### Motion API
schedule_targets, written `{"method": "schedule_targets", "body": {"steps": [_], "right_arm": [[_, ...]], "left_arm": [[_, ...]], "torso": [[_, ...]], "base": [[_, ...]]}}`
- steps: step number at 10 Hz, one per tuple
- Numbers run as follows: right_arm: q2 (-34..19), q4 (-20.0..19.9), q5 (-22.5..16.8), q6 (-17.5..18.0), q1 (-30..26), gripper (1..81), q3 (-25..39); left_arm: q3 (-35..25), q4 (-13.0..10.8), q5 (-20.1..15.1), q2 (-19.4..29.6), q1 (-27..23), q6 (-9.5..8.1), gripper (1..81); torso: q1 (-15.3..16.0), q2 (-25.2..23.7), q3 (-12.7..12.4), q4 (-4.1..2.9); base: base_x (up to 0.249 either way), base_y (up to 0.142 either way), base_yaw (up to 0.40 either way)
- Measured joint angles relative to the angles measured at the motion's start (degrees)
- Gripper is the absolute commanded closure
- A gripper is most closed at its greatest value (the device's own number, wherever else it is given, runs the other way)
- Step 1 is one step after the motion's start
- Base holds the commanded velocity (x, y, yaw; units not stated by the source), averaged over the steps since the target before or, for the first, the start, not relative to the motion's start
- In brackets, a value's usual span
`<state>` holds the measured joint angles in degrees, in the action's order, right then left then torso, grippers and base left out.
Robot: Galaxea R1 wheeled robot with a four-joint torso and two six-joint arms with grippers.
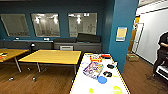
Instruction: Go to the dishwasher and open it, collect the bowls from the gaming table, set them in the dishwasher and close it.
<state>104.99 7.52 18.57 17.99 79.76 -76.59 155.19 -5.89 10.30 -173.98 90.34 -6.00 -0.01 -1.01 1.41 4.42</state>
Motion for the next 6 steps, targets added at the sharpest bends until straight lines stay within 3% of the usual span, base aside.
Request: {"method": "schedule_targets", "body": {"steps": [2, 6], "right_arm": [[-2.84, -0.02, -0.46, 2.04, -4.46, 1.0, 2.86], [-5.77, -0.06, -5.38, 5.40, -14.21, 1.0, 5.12]], "left_arm": [[0.00, 0.00, -0.02, 0.00, -0.16, 0.00, 1.0], [0.00, 0.00, -0.02, -0.02, -0.77, -0.01, 1.0]], "torso": [[0.03, 0.02, 1.59, 0.00], [0.08, 0.05, 2.47, 0.00]], "base": [[0.000, 0.000, 0.000], [0.000, 0.000, 0.000]]}}
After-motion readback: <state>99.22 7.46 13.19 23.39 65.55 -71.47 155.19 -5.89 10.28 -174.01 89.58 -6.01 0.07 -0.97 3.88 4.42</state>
